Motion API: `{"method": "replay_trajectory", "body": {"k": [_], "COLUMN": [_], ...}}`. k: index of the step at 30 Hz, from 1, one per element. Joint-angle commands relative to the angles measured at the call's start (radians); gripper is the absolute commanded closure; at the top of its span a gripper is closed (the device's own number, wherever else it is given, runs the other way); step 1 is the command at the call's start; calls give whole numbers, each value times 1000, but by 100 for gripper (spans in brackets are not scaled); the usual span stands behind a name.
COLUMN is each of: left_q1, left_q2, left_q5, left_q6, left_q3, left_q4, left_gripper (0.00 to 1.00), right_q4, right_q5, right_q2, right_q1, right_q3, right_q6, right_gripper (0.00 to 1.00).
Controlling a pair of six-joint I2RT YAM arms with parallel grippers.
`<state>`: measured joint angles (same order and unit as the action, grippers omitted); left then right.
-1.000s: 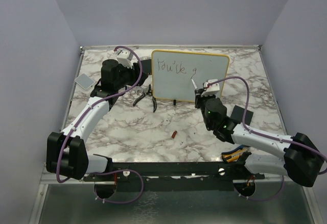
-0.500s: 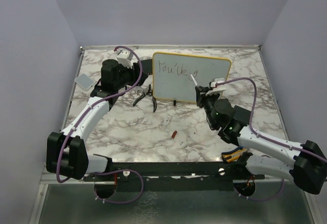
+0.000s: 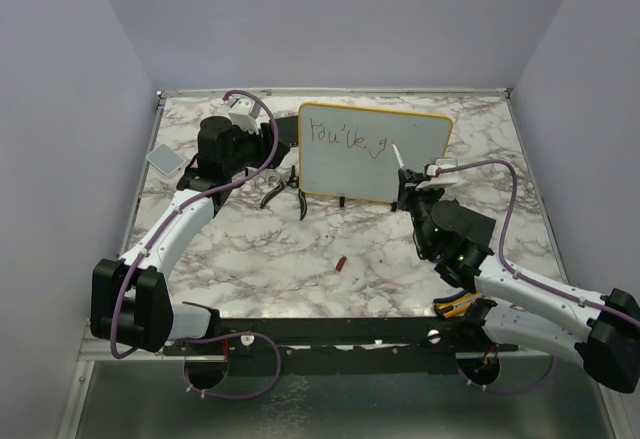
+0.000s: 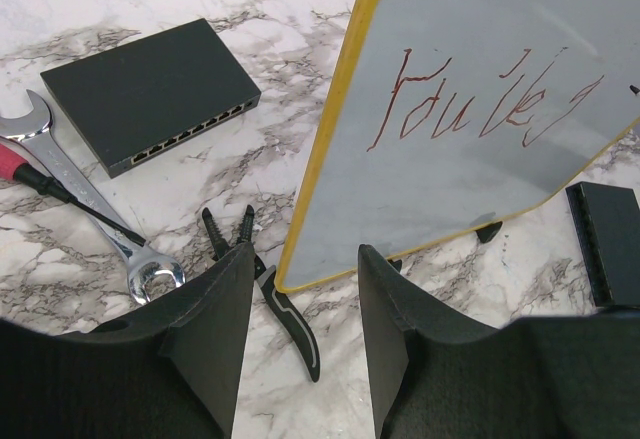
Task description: Write a sentence on the whiteboard
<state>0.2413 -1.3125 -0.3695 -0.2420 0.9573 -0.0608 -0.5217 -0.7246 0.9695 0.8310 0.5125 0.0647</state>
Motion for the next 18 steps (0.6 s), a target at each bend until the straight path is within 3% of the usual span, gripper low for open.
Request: {"method": "replay_trajectory", "body": {"k": [1, 18], "left_q1": [-8, -9], "left_q2": [23, 29], "left_q5": [11, 14], "left_q6": [10, 11], "left_q3": [-8, -9], "left_q4": [-13, -12], "left_gripper": [52, 52], "right_q4": [-13, -74], "right_q5": [-59, -40], "right_q2": [0, 80], "right_q1": [-4, -23], "right_q3": [-15, 9], "right_q6": [-33, -102], "right_gripper": [99, 99]}}
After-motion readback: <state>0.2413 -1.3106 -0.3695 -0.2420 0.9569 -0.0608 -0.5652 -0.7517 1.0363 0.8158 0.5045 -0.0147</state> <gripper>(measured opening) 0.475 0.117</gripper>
